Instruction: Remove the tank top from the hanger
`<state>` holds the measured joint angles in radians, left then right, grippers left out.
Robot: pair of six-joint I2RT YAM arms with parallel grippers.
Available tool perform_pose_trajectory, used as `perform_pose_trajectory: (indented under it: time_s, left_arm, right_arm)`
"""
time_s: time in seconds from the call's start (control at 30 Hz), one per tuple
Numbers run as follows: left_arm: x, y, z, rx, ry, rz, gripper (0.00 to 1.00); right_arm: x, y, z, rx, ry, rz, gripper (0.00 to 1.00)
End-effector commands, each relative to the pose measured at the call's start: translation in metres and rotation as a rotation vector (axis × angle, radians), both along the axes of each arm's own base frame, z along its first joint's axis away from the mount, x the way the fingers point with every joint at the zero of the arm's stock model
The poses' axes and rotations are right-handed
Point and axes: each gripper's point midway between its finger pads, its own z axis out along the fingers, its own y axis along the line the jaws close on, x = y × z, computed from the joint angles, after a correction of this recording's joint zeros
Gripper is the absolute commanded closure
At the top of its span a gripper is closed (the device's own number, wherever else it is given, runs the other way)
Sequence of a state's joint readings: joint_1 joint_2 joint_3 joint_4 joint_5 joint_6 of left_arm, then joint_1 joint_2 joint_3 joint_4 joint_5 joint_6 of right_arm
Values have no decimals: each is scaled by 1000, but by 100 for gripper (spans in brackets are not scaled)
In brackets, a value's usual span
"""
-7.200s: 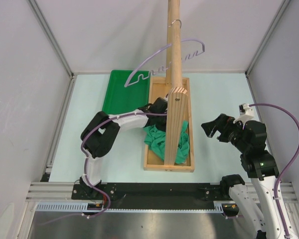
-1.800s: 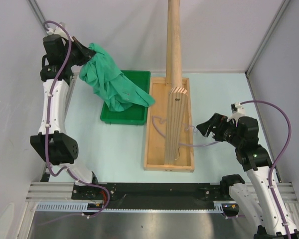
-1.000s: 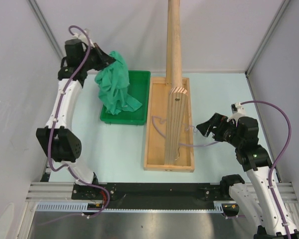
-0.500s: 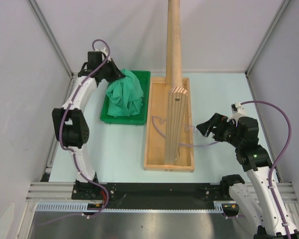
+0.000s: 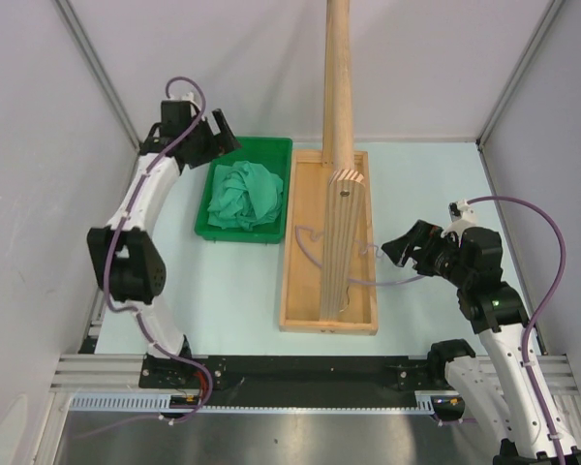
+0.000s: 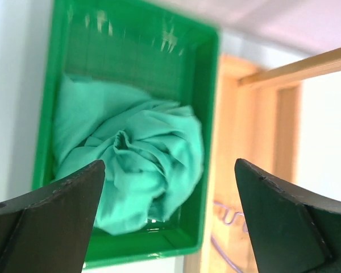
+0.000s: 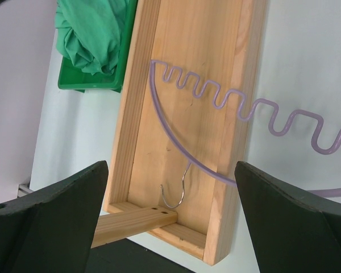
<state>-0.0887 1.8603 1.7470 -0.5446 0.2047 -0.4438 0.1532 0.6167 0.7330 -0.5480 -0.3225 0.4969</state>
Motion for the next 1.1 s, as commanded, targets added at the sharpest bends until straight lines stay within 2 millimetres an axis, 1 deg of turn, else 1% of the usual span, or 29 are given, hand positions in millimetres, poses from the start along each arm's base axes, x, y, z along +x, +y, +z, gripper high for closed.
perform_pose_trajectory:
  time_s: [0.0, 0.03, 0.07, 0.1, 0.13, 0.17, 0.2, 0.23, 0.27, 0.3, 0.33, 0.37, 0.4, 0.43, 0.47, 0.53, 0.57, 0.6, 0.67, 0.73, 0.8, 0.83, 0.87, 0.9, 0.97, 1.03, 1.07]
  left_arm:
    - [-36, 1, 87, 11, -198, 22, 2]
    - [-44, -4, 94, 13, -217, 3, 3]
    - [-55, -23, 86, 6, -205, -65, 5]
    - [-62, -36, 90, -9, -230, -115, 10]
    - [-78, -51, 102, -40, -265, -175, 13]
    - [-102, -82, 77, -90, -213, -294, 15]
    - [-111, -99, 81, -128, -254, -356, 20]
    - [-128, -114, 82, -160, -270, -413, 23]
    - [-147, -137, 74, -193, -256, -488, 26]
    - [-162, -152, 52, -217, -230, -547, 31]
    - [-174, -163, 45, -234, -222, -591, 33]
    - [-199, -184, 30, -258, -199, -688, 34]
    - [-208, -192, 20, -255, -186, -719, 38]
    - [-225, -205, 12, -245, -179, -779, 41]
    - [-235, -209, -6, -234, -151, -803, 43]
    - [-250, -216, -21, -227, -114, -837, 51]
    - [-256, -213, -35, -230, -70, -832, 54]
    - [-259, -213, -38, -242, -61, -831, 56]
    - [-271, -213, -51, -277, -8, -813, 56]
    - [-276, -214, -59, -288, 33, -782, 49]
    - [-279, -215, -71, -284, 62, -750, 43]
    - [-280, -216, -76, -276, 71, -739, 42]
    - [-280, -217, -79, -267, 76, -735, 42]
    - [-277, -217, -88, -247, 89, -722, 43]
    - [-267, -220, -93, -204, 44, -713, 45]
    - [-264, -222, -104, -155, 28, -746, 45]
    - [-259, -224, -104, -134, 11, -747, 45]
  right_arm:
    - [3, 3, 11, 16, -45, 11, 0]
    - [3, 2, 12, 17, -48, 10, 0]
    - [2, 1, 12, 15, -47, 5, 0]
    - [2, 1, 13, 15, -50, 2, 0]
    - [1, 1, 14, 14, -53, 4, 0]
    - [1, 0, 15, 11, -58, -1, 1]
    - [1, 0, 16, 11, -58, -1, 0]
    - [0, 0, 17, 13, -62, -1, 0]
    - [-1, 0, 17, 11, -61, -1, 0]
    - [-1, 0, 17, 12, -60, -1, 0]
    - [-1, 0, 17, 13, -62, 0, 0]
    - [-3, 0, 16, 13, -56, 2, 0]
    - [-3, 0, 16, 12, -58, 5, 0]
    - [-5, 0, 15, 9, -51, 6, 0]
    - [-6, 0, 15, 7, -51, 7, 0]
    - [-8, -1, 17, 3, -52, 10, 0]
    - [-9, -1, 20, 2, -60, 8, 0]
    - [-11, -1, 21, 0, -61, 11, 0]
    - [-13, -2, 21, -5, -61, 15, 0]
    - [-13, -1, 17, -5, -52, 21, 0]
    - [-13, 0, 10, -3, -27, 25, 0]
    - [-12, 2, 9, 1, -28, 32, 0]
    - [-12, 3, 8, 9, -23, 33, 0]
    - [-12, 4, 8, 11, -25, 40, 0]
    - [-13, 4, 10, 15, -27, 44, 0]
    - [-14, 3, 13, 6, -37, 40, 0]
    - [-14, 2, 14, 2, -40, 36, 0]
